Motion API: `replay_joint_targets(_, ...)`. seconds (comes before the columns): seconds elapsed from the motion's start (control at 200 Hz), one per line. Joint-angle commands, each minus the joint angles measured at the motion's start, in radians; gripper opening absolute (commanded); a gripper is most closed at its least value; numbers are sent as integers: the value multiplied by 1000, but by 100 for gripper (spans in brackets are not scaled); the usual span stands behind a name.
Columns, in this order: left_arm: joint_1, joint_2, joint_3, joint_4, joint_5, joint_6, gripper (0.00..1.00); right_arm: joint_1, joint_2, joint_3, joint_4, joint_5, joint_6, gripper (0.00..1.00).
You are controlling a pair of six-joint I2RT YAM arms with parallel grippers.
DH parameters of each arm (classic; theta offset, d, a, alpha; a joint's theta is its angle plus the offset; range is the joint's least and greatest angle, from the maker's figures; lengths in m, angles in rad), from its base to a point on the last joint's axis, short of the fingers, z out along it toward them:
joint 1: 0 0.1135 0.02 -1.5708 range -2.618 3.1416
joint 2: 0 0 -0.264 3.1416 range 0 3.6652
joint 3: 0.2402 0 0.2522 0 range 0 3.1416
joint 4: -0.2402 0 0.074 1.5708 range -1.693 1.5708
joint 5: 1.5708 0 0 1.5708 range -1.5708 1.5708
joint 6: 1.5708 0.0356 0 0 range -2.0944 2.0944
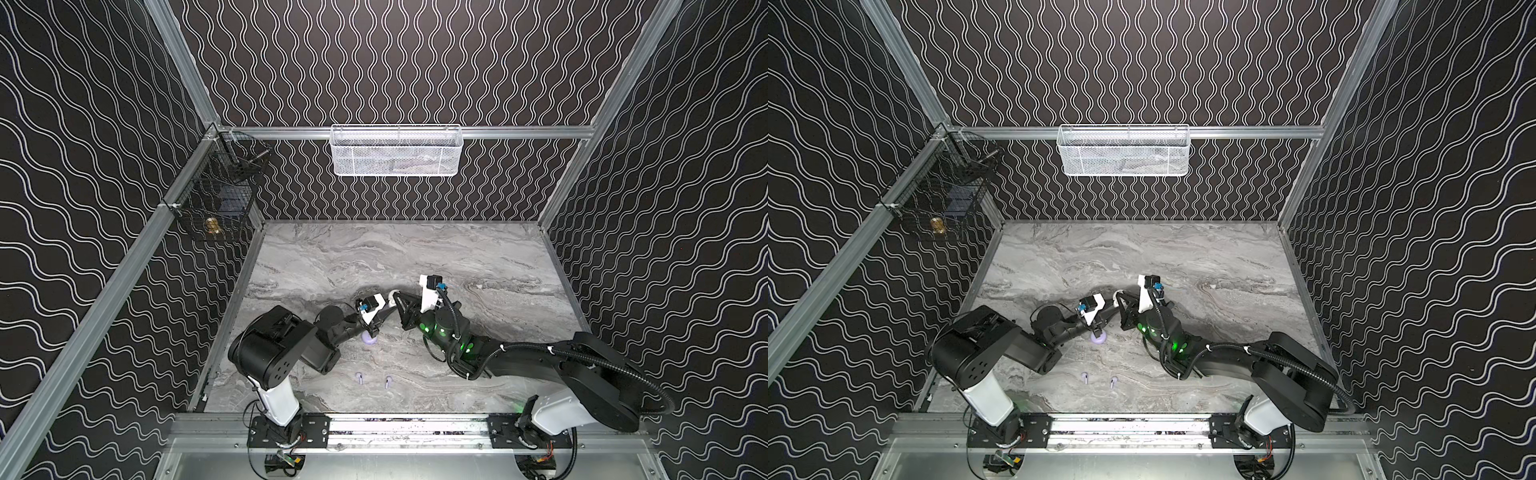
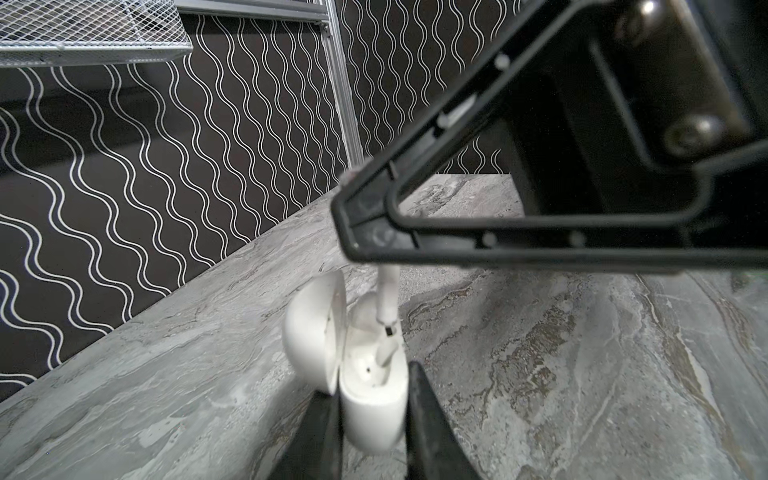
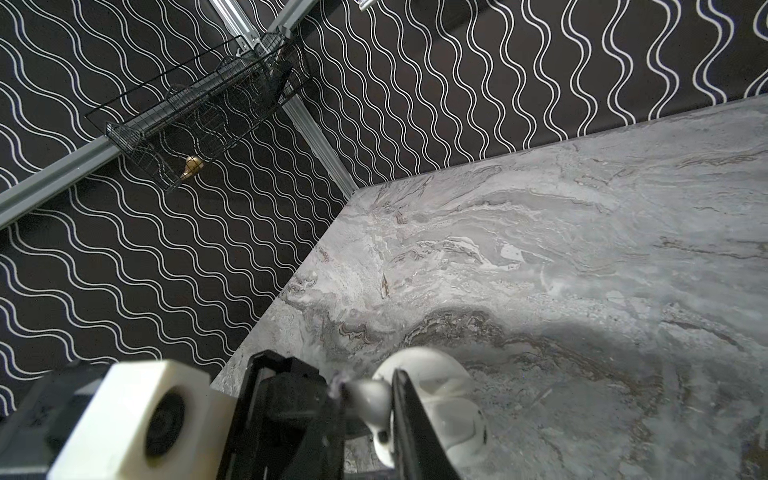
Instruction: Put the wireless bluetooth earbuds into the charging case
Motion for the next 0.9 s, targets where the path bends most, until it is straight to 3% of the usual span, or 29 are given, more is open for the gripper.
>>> replay_joint_targets(0.0,5,3,7,32,10,-15,18,2,2,-2,44,13,-14,21)
replay_joint_targets(0.891,9,6,11,32,26,-20,18,20,53,22,47,58,-89,20)
